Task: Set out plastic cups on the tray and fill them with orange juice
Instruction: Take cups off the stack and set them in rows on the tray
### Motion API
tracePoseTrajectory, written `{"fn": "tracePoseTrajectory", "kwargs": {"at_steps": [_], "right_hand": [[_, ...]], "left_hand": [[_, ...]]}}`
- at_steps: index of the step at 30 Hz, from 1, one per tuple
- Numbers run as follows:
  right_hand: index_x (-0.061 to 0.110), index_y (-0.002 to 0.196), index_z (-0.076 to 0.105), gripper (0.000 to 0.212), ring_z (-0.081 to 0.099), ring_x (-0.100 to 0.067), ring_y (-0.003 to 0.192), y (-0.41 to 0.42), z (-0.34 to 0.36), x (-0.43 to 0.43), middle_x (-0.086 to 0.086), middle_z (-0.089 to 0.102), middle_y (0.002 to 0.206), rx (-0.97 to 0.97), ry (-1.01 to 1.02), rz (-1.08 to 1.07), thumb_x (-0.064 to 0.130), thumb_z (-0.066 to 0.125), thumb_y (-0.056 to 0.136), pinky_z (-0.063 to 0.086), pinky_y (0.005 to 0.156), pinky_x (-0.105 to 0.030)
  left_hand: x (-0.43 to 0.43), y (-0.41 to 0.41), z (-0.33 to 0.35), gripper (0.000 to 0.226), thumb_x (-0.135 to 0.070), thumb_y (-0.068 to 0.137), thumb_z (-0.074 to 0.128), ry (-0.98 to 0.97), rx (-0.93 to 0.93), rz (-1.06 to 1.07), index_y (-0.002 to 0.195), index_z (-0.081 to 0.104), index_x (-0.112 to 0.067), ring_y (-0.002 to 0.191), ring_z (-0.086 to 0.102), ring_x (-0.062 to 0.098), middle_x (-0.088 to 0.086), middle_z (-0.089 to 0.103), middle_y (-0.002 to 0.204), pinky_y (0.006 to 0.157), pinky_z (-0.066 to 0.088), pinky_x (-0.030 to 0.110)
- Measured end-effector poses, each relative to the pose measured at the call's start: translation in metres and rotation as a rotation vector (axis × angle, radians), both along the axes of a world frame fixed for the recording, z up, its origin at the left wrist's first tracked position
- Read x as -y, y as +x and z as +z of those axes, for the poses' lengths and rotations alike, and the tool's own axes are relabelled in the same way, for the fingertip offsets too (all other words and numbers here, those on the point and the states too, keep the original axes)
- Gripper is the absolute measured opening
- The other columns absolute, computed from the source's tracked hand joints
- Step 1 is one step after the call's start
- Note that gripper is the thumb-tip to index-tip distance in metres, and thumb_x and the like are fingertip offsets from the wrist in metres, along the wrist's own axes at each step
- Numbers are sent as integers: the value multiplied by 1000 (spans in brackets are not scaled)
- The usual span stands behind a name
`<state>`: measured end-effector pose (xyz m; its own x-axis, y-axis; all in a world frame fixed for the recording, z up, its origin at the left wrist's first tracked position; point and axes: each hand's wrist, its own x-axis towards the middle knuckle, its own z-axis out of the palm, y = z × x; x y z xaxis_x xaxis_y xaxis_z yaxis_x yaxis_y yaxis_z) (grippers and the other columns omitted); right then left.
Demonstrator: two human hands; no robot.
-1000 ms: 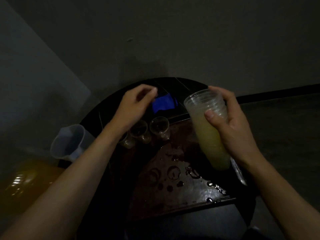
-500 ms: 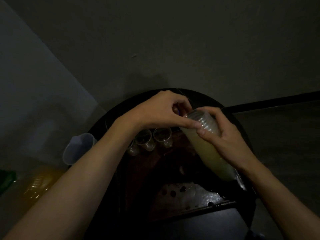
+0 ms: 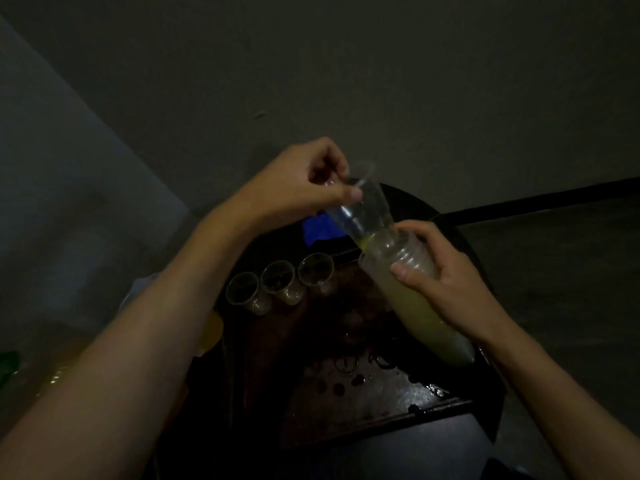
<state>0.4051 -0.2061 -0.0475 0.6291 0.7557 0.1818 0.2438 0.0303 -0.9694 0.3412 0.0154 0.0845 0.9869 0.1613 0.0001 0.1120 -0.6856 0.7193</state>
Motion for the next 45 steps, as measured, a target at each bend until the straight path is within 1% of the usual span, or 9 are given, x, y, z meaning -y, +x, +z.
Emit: {"fn": "tracePoseTrajectory", "kwargs": {"at_steps": [7,10,12,15,19,24,31,39,45], "right_hand": [[53,125,50,52,61,6,102,16,2,12,33,60,114,-24,47,-154,64,59,75,44,74,-6],[51,125,51,50,62,2,104,24,3,18,31,62,114,-33,102,-218,61,60,77,47,82,-17],[48,126,51,51,63,-1,106,29,3,21,30,62,114,-54,144,-256,59,60,77,50,86,-28],[44,129,51,54,64,-3,105,33,5,24,31,62,112,-85,187,-286,59,59,78,51,84,-32],[40,130,51,54,63,-2,106,37,5,26,31,62,113,-97,210,-305,57,59,79,51,84,-29],[39,129,53,51,64,-8,109,40,4,27,23,64,116,-119,254,-330,54,61,81,52,85,-30],[39,131,50,51,64,-5,107,39,7,27,32,62,112,-130,251,-312,52,61,82,53,83,-32],[45,128,52,50,65,-12,109,38,8,26,20,62,118,-154,261,-310,56,60,80,56,85,-40],[40,131,51,53,65,-9,107,37,8,25,27,62,114,-147,260,-314,55,59,81,54,81,-31]], "left_hand": [[-35,-7,-5,45,-59,66,72,143,93,111,100,63,-31,91,60,13,2,61,107,74,52,31],[-36,-7,-35,53,-61,63,72,238,119,142,106,61,-30,84,52,-3,-7,51,108,73,44,12],[-34,-6,-60,56,-54,67,81,287,73,132,111,63,-25,81,51,-5,-9,48,107,70,41,8],[-29,-4,-100,56,-43,69,90,366,-14,110,114,64,-19,88,53,2,-6,48,109,74,42,17],[-19,-1,-140,61,-50,65,88,418,-115,158,113,65,-21,101,51,17,-3,48,108,88,47,33],[-11,2,-157,65,-56,65,86,469,-218,165,118,63,-27,109,46,17,-4,50,111,98,46,43],[-13,8,-163,75,-62,64,85,539,-252,195,126,61,-27,115,43,18,-5,48,118,99,41,37],[-18,9,-164,78,-58,62,88,561,-277,188,128,59,-28,111,41,14,-7,44,116,98,40,35],[-20,10,-165,78,-61,60,87,579,-266,169,127,60,-29,106,38,11,-7,46,114,91,36,32]]}}
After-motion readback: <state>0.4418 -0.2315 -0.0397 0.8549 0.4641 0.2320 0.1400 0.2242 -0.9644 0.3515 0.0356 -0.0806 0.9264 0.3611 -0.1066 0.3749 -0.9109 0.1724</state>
